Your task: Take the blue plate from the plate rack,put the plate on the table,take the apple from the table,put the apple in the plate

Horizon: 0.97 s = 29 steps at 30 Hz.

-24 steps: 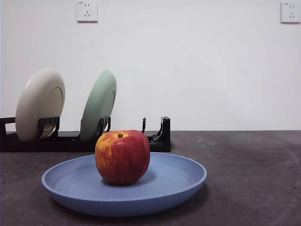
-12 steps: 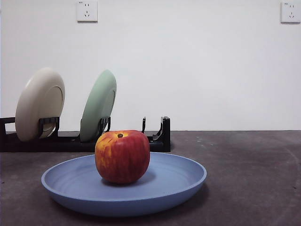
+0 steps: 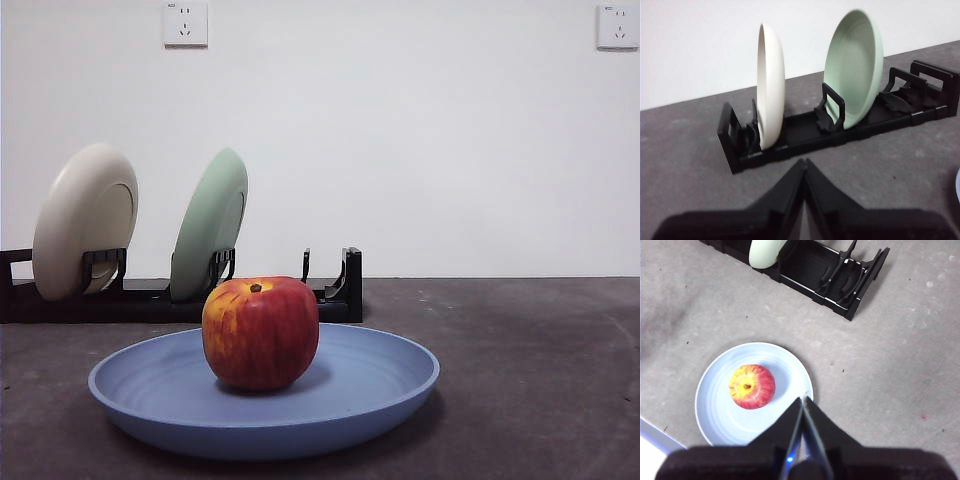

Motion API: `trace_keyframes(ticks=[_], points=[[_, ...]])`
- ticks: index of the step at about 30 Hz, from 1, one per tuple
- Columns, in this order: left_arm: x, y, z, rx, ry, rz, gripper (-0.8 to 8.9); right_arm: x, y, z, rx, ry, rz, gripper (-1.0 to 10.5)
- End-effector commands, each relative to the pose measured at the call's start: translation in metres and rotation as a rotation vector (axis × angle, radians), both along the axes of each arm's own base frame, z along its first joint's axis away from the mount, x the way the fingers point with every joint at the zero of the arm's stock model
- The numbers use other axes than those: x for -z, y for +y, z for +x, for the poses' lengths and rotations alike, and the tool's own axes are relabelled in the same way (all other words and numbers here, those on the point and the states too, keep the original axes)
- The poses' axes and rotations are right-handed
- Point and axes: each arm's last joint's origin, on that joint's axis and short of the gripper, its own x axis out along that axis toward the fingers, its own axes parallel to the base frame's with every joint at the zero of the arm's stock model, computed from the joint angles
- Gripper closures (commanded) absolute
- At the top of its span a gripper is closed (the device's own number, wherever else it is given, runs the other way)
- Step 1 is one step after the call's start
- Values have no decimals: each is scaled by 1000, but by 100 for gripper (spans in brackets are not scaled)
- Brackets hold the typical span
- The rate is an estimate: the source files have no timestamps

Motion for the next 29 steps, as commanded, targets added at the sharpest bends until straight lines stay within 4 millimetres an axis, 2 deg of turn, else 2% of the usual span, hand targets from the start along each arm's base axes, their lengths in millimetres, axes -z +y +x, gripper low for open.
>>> trace_keyframes(ticks=[1, 9, 29], points=[[8, 1, -4, -18, 36, -27, 817, 1, 1, 1, 8, -1, 1, 945], [14, 6, -12, -60, 80, -24, 817, 1, 1, 1, 9, -2, 1, 945], [16, 7, -10, -74, 115, -71, 817, 1, 1, 1, 9, -2, 1, 945]])
